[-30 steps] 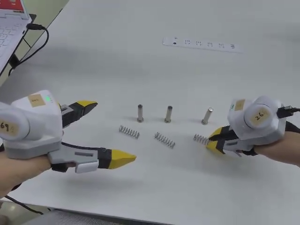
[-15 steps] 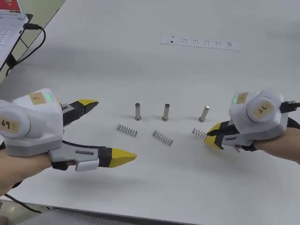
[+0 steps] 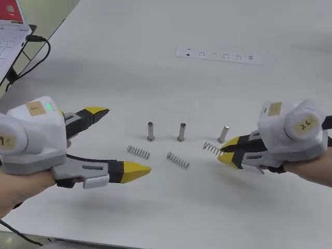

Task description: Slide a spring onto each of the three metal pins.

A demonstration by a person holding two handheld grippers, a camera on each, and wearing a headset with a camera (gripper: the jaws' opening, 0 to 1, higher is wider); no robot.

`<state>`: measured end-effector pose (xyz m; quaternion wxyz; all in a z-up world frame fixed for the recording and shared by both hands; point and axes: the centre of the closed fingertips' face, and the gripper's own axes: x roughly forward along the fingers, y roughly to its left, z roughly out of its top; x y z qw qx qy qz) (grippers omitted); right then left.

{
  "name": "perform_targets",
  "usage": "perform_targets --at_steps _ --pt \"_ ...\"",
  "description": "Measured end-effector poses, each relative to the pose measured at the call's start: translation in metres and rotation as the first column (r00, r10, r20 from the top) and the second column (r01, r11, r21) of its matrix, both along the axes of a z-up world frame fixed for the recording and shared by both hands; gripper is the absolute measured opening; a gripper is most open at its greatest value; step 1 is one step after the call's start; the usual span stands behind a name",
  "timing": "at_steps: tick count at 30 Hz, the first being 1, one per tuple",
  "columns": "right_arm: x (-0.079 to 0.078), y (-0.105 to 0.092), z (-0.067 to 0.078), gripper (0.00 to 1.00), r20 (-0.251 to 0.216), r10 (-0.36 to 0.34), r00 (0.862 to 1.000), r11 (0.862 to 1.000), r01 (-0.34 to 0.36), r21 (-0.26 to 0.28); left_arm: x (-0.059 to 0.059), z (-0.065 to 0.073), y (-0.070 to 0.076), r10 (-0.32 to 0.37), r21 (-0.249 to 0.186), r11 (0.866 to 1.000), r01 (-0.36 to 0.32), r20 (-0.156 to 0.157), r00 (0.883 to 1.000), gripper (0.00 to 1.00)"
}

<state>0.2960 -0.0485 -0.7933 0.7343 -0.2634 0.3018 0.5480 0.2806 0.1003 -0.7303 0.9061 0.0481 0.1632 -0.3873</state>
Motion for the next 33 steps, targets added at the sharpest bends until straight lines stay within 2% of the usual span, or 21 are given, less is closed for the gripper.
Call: perform_targets --at_steps 1,2,5,9,13,15,17,19,21,23,26,29,33 --pt "-0.002 0.001 0.002 0.08 0.003 0.009 1.000 1.000 -0.009 0.004 0.000 0.002 -0.001 0.000 -0.009 1.000 0.001 0.009 1.000 0.88" --pt "-0.003 0.001 0.004 0.08 0.006 0.013 1.000 1.000 -0.013 0.008 -0.001 0.003 -0.004 -0.002 -0.033 0.999 0.002 0.006 1.000 0.87" --pt "-0.006 0.002 0.006 0.08 0.011 0.021 1.000 1.000 -0.021 0.008 -0.005 0.004 -0.012 -0.021 -0.057 0.998 0.022 0.005 1.000 0.84" --pt "-0.012 0.000 -0.001 0.08 0.029 0.086 0.996 0.995 -0.084 -0.047 -0.014 -0.006 -0.025 -0.076 -0.056 0.996 0.073 -0.038 0.996 0.81" --pt "-0.016 0.000 -0.006 0.08 0.042 0.124 0.991 0.989 -0.121 -0.081 -0.017 -0.016 -0.041 -0.133 -0.040 0.991 0.130 -0.060 0.989 0.79" --pt "-0.018 0.001 -0.005 0.08 0.041 0.138 0.990 0.987 -0.135 -0.085 -0.017 -0.017 -0.048 -0.153 -0.040 0.988 0.151 -0.062 0.986 0.78" --pt "-0.020 0.002 -0.004 0.08 0.048 0.153 0.987 0.985 -0.148 -0.090 -0.021 -0.020 -0.062 -0.208 -0.030 0.978 0.207 -0.068 0.976 0.76" --pt "-0.019 0.002 -0.003 0.08 0.061 0.160 0.985 0.984 -0.153 -0.094 -0.022 -0.022 -0.070 -0.233 -0.027 0.972 0.232 -0.069 0.970 0.75" --pt "-0.017 0.000 -0.001 0.08 0.082 0.166 0.983 0.982 -0.157 -0.103 -0.020 -0.027 -0.077 -0.249 -0.017 0.968 0.249 -0.078 0.965 0.74" --pt "-0.017 0.000 -0.001 0.08 0.081 0.167 0.983 0.982 -0.159 -0.101 -0.019 -0.030 -0.083 -0.266 -0.011 0.964 0.266 -0.080 0.961 0.74" --pt "-0.021 0.000 0.000 0.08 0.083 0.184 0.979 0.979 -0.176 -0.099 -0.016 -0.031 -0.092 -0.287 -0.008 0.958 0.287 -0.079 0.955 0.68" --pt "-0.024 0.003 0.003 0.08 0.110 0.212 0.971 0.975 -0.202 -0.095 -0.011 -0.031 -0.100 -0.300 -0.023 0.954 0.300 -0.093 0.949 0.61" --pt "-0.025 0.005 0.003 0.08 0.110 0.217 0.970 0.974 -0.208 -0.093 -0.006 -0.028 -0.108 -0.302 -0.062 0.953 0.298 -0.095 0.948 0.53"
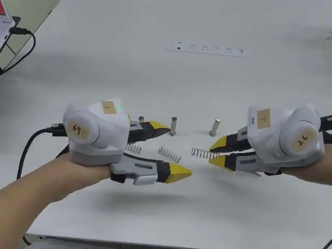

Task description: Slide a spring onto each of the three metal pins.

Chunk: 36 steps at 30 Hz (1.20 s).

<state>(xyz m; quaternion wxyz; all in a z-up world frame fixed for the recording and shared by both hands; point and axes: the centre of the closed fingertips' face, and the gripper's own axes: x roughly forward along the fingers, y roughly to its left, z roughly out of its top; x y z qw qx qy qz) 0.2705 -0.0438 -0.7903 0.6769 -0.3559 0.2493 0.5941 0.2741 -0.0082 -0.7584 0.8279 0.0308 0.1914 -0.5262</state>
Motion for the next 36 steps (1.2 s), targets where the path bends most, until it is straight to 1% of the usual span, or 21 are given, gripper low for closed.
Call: perform_targets --at_steps 1,3,5,7,10,12,14,16,24,30,36 --pt "0.000 0.000 0.000 0.08 0.002 0.003 1.000 1.000 -0.003 0.000 0.000 0.000 -0.001 -0.005 -0.003 1.000 0.005 -0.004 1.000 0.49" --pt "-0.001 0.002 0.002 0.08 0.004 0.011 1.000 1.000 -0.011 0.008 0.001 -0.002 -0.004 -0.014 -0.011 1.000 0.014 -0.025 1.000 0.43" --pt "-0.001 0.003 0.005 0.08 0.007 0.016 1.000 1.000 -0.016 0.015 0.001 -0.004 -0.007 -0.028 -0.002 1.000 0.028 -0.033 0.999 0.37" --pt "-0.002 0.004 0.006 0.08 0.004 0.023 1.000 1.000 -0.023 0.019 0.003 -0.003 -0.010 -0.031 -0.009 0.999 0.030 -0.032 0.999 0.36" --pt "-0.003 0.005 0.007 0.08 0.005 0.034 0.999 0.999 -0.034 0.022 0.005 0.001 -0.013 -0.026 -0.042 0.999 0.024 -0.042 0.999 0.34" --pt "-0.003 0.005 0.008 0.08 0.008 0.040 0.999 0.999 -0.040 0.022 0.006 -0.001 -0.015 -0.026 -0.044 0.999 0.024 -0.048 0.999 0.32" --pt "-0.004 0.005 0.009 0.08 0.004 0.045 0.999 0.999 -0.045 0.026 0.005 -0.005 -0.015 -0.034 -0.041 0.999 0.031 -0.070 0.997 0.29" --pt "-0.005 0.006 0.010 0.08 0.000 0.049 0.999 0.998 -0.049 0.027 0.003 -0.008 -0.016 -0.047 -0.033 0.998 0.045 -0.077 0.996 0.26" --pt "-0.009 0.009 0.013 0.08 -0.007 0.065 0.998 0.997 -0.065 0.036 0.000 -0.007 -0.023 -0.066 -0.049 0.997 0.062 -0.079 0.995 0.21" --pt "-0.008 0.008 0.017 0.08 -0.009 0.065 0.998 0.997 -0.064 0.045 -0.004 -0.010 -0.025 -0.081 -0.041 0.996 0.078 -0.083 0.993 0.14" --pt "-0.010 0.009 0.018 0.08 -0.016 0.069 0.997 0.996 -0.068 0.052 -0.006 -0.005 -0.029 -0.100 -0.059 0.994 0.096 -0.069 0.993 0.11"
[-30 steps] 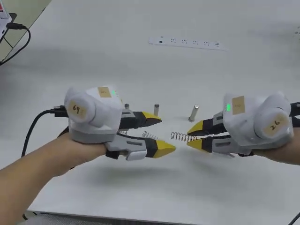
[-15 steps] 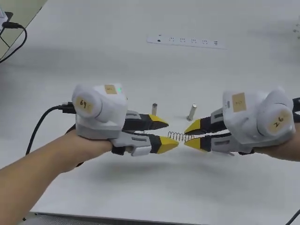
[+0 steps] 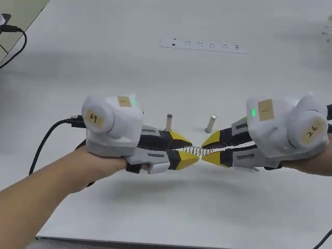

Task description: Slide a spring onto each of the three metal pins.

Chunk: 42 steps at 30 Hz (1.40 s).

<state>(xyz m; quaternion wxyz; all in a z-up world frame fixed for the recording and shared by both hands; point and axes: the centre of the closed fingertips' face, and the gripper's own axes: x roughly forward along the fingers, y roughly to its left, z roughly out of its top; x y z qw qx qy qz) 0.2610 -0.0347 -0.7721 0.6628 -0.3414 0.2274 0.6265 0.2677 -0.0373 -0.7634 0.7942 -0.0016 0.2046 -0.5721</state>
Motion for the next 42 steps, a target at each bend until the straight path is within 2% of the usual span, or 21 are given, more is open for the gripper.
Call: perform_targets --at_steps 3,14,19,30,31,33,37,42 --pt "-0.001 0.001 0.001 0.08 -0.005 0.003 1.000 1.000 -0.003 0.008 -0.002 0.000 0.000 -0.012 0.004 1.000 0.012 0.005 1.000 0.06" --pt "-0.004 0.005 0.003 0.08 -0.008 0.027 1.000 1.000 -0.027 0.009 -0.005 0.002 0.006 -0.006 -0.013 1.000 0.006 0.019 1.000 0.06" --pt "-0.005 0.006 0.002 0.08 0.004 0.044 0.999 0.999 -0.044 -0.007 -0.006 0.002 0.007 -0.015 -0.002 1.000 0.015 0.034 0.999 0.05" --pt "-0.006 0.005 0.005 0.08 0.019 0.058 0.998 0.998 -0.058 -0.016 -0.007 0.005 0.007 -0.013 -0.013 1.000 0.014 0.036 0.999 0.03" --pt "-0.006 0.005 0.005 0.08 0.017 0.057 0.998 0.998 -0.057 -0.014 -0.008 0.005 0.007 -0.014 -0.015 1.000 0.014 0.031 0.999 0.03" --pt "-0.007 0.005 0.006 0.08 0.014 0.058 0.998 0.998 -0.057 -0.013 -0.010 0.006 0.006 -0.021 -0.011 1.000 0.022 0.044 0.999 0.02" --pt "-0.009 0.004 0.006 0.08 0.007 0.058 0.998 0.998 -0.058 -0.005 -0.012 0.008 0.005 -0.027 -0.019 0.999 0.027 0.034 0.999 0.02" --pt "-0.009 0.003 0.008 0.09 -0.022 0.031 0.999 0.999 -0.031 0.032 -0.014 0.010 0.006 -0.036 -0.026 0.999 0.037 0.031 0.999 0.02"
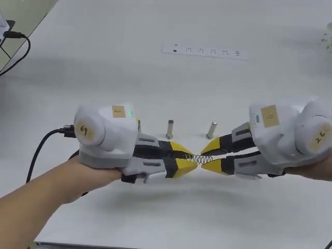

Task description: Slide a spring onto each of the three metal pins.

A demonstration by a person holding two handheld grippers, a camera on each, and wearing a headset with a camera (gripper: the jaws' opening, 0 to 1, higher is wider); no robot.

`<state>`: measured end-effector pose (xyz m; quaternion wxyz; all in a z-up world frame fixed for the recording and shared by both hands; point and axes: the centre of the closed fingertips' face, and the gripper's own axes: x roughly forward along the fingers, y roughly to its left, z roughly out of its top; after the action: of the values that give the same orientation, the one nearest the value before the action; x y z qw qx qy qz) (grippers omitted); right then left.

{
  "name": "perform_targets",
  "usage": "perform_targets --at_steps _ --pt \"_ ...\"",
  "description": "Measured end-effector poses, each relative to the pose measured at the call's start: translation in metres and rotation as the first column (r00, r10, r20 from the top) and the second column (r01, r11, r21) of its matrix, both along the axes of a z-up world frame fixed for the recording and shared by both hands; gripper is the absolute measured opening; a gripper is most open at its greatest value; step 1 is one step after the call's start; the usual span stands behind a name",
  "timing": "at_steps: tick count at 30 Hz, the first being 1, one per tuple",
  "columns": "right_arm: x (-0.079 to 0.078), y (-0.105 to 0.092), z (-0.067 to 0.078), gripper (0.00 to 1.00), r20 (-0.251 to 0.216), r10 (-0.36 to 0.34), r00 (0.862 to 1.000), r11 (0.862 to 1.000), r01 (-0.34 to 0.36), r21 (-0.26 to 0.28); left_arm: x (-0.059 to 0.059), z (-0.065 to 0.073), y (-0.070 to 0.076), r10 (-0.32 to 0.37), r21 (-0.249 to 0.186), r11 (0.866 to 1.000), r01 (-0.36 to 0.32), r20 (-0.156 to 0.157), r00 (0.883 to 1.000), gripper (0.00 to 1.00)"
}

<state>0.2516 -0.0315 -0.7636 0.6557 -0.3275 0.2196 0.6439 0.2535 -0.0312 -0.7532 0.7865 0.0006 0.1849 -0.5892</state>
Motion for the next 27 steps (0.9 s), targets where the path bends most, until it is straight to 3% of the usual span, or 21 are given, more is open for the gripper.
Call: perform_targets --at_steps 10,27 --pt "-0.002 -0.004 -0.005 0.08 0.007 0.018 1.000 1.000 -0.018 -0.022 -0.004 0.001 0.000 -0.010 -0.008 1.000 0.009 -0.019 1.000 0.02" --pt "-0.004 -0.001 0.013 0.07 0.020 0.056 0.998 0.998 -0.056 0.006 -0.004 -0.004 0.002 -0.009 -0.002 1.000 0.009 -0.014 1.000 0.02"
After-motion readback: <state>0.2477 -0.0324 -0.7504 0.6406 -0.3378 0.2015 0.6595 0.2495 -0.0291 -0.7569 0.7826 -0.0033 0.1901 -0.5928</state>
